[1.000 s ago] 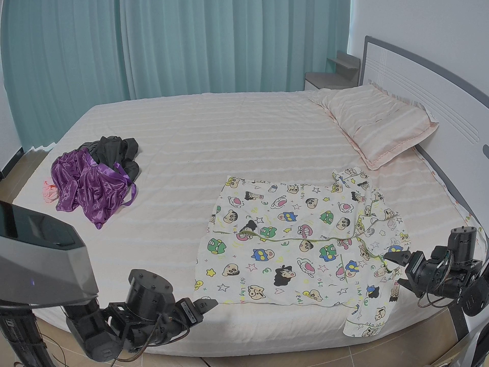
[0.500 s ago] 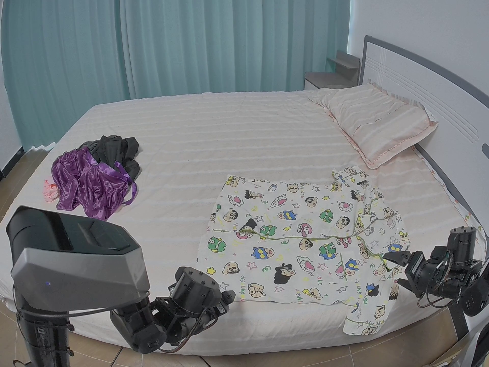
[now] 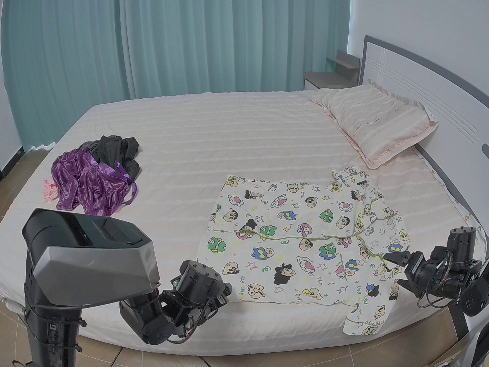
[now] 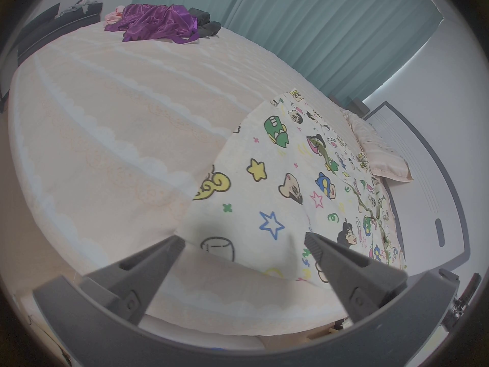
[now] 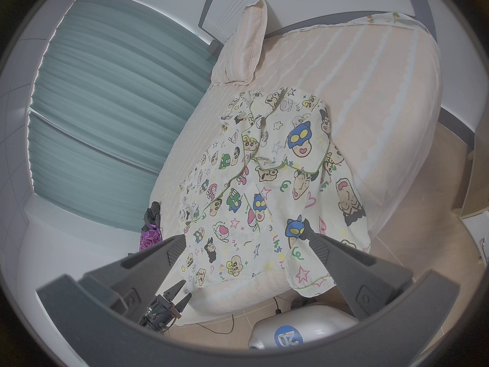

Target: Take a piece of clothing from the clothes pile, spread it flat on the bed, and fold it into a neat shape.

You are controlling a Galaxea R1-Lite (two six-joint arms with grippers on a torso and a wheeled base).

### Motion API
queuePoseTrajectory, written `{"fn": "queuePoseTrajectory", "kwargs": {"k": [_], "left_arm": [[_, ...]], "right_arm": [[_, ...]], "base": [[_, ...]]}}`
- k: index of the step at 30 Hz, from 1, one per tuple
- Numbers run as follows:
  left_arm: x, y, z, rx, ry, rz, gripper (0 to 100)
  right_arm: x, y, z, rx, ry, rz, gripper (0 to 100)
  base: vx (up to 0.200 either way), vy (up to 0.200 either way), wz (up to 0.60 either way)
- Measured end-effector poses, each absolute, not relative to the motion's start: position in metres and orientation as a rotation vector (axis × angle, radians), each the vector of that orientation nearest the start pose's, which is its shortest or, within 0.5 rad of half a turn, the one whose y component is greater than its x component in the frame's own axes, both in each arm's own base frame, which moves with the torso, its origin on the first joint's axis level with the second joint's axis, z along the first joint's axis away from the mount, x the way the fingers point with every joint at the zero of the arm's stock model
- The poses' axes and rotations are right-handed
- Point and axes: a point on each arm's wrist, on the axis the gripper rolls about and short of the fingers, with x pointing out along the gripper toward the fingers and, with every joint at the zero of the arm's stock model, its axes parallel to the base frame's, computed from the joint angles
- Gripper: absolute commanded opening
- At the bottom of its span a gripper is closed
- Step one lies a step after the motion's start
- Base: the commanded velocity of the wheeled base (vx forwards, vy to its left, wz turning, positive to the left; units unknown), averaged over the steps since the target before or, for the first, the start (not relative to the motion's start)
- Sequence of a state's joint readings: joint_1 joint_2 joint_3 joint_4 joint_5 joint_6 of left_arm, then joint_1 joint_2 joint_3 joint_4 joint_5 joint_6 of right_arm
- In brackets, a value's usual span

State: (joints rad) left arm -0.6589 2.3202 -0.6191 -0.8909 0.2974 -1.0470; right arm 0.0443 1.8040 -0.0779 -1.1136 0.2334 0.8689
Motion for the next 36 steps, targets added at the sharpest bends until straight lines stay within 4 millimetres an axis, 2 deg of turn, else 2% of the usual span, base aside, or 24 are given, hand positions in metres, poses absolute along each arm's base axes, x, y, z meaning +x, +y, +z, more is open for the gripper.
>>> {"fn": "queuePoseTrajectory", "kwargs": {"k": [8, 13, 23, 30, 36], "left_arm": [[0.264, -0.184, -0.04, -0.604, 0.786, 0.131, 0], [0.258, -0.178, -0.041, -0.589, 0.801, 0.148, 0], [0.25, -0.168, -0.032, -0.592, 0.796, 0.154, 0], [0.253, -0.17, -0.028, -0.617, 0.766, 0.137, 0], [0.257, -0.167, -0.024, -0.638, 0.732, 0.126, 0]], "right_arm": [[0.2, 0.011, 0.048, 0.87, 0.69, -0.022, 100], [0.201, 0.009, 0.045, 0.844, 0.696, -0.028, 100], [0.202, -0.006, 0.035, 0.775, 0.712, -0.078, 100], [0.199, -0.011, 0.021, 0.678, 0.777, -0.087, 100], [0.207, -0.015, 0.005, 0.643, 0.79, -0.093, 100]], "base": [[0.0, 0.0, 0.0], [0.0, 0.0, 0.0], [0.0, 0.0, 0.0], [0.0, 0.0, 0.0], [0.0, 0.0, 0.0]]}}
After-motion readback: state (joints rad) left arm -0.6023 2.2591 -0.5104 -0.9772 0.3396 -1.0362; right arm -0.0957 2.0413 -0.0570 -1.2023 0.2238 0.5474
